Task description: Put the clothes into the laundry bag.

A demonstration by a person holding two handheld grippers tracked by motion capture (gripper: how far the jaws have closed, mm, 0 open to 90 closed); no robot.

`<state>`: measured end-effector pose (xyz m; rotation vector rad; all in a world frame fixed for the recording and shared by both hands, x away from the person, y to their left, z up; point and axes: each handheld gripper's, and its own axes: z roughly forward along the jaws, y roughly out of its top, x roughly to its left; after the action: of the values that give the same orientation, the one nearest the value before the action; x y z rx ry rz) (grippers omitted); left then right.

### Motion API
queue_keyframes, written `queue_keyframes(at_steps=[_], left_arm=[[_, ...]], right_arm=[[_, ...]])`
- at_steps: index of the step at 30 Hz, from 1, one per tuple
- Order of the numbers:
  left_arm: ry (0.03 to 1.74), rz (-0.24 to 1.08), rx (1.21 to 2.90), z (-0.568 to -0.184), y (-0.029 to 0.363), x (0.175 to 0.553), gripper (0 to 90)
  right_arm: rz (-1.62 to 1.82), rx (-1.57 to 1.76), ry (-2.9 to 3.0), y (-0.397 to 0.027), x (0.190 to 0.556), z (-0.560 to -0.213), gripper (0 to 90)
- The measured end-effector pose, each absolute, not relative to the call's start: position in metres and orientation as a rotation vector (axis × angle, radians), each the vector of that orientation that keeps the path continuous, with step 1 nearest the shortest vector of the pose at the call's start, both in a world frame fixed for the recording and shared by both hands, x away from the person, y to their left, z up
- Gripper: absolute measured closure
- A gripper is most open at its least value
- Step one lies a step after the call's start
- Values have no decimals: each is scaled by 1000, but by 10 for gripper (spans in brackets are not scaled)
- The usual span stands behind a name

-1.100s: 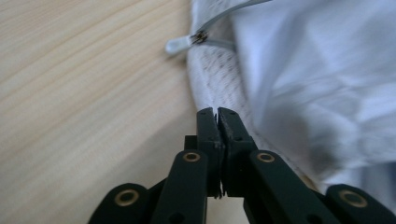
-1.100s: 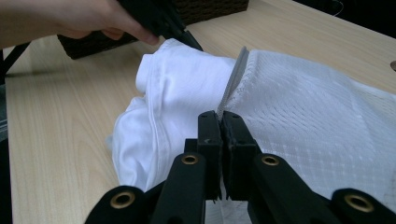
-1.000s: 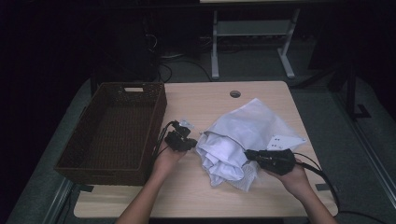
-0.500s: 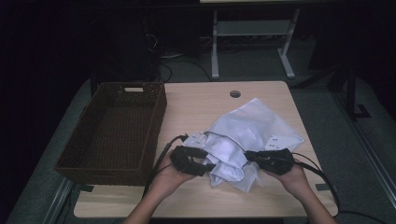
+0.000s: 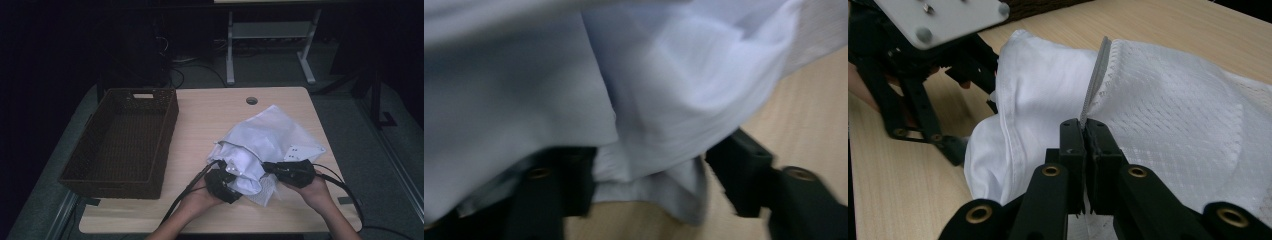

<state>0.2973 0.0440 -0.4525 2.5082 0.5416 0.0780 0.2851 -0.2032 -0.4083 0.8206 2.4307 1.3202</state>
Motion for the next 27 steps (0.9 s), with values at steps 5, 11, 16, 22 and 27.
queue_keyframes(at_steps=[5,11,16,22,27], left_arm=[[562,24,2472,-452,44,303,736],[561,-28,2424,-444,44,307,849],[548,-6,2386,-431,40,310,855],[557,28,2326,-422,35,314,857],[580,56,2280,-419,31,317,858]], right_arm=[[1319,819,2428,-204,285,-408,862],[1318,816,2428,-205,285,-409,863],[1326,818,2424,-205,284,-407,863],[1346,824,2404,-209,283,-402,863],[1356,820,2392,-210,283,-399,863]])
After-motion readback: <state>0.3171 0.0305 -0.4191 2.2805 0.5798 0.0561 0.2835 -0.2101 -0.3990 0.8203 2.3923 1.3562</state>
